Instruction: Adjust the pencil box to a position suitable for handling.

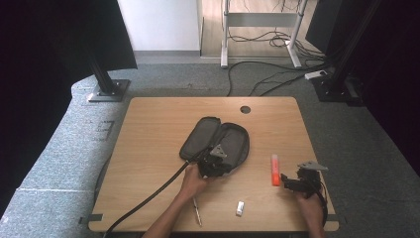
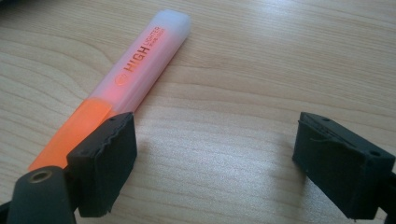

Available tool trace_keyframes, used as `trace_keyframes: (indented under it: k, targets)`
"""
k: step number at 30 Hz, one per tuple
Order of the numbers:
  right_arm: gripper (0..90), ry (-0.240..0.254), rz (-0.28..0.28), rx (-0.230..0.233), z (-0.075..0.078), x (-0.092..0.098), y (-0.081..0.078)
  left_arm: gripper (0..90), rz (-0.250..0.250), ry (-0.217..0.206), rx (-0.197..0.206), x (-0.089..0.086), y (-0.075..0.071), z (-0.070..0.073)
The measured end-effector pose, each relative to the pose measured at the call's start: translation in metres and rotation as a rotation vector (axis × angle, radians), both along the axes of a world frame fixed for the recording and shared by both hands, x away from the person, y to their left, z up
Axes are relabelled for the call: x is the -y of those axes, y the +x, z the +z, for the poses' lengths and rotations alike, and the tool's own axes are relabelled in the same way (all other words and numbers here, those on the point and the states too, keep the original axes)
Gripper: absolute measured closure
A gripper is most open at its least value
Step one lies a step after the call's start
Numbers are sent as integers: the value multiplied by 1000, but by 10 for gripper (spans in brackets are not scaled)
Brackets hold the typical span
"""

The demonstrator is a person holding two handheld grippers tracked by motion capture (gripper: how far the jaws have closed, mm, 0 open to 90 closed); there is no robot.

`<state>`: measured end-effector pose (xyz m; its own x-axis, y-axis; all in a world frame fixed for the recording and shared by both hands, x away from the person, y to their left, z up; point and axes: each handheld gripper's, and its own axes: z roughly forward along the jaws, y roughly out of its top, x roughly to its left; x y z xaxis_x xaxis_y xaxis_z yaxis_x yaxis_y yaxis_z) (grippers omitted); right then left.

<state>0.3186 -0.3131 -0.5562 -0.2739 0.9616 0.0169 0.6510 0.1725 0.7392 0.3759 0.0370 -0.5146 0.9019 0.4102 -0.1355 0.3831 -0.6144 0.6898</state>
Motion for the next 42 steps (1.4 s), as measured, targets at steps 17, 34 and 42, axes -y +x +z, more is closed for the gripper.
trace_keyframes:
  k: [17, 34, 42]
  targets:
    - [129, 0, 0, 0, 0, 0, 0, 820, -40, -16, -1, 6, -31, -2]
    - [129, 0, 0, 0, 0, 0, 0, 652, -42, -37, -2, 2, -46, 6]
    - [129, 0, 0, 0, 0, 0, 0, 457, -8, -27, 10, -10, -45, 18]
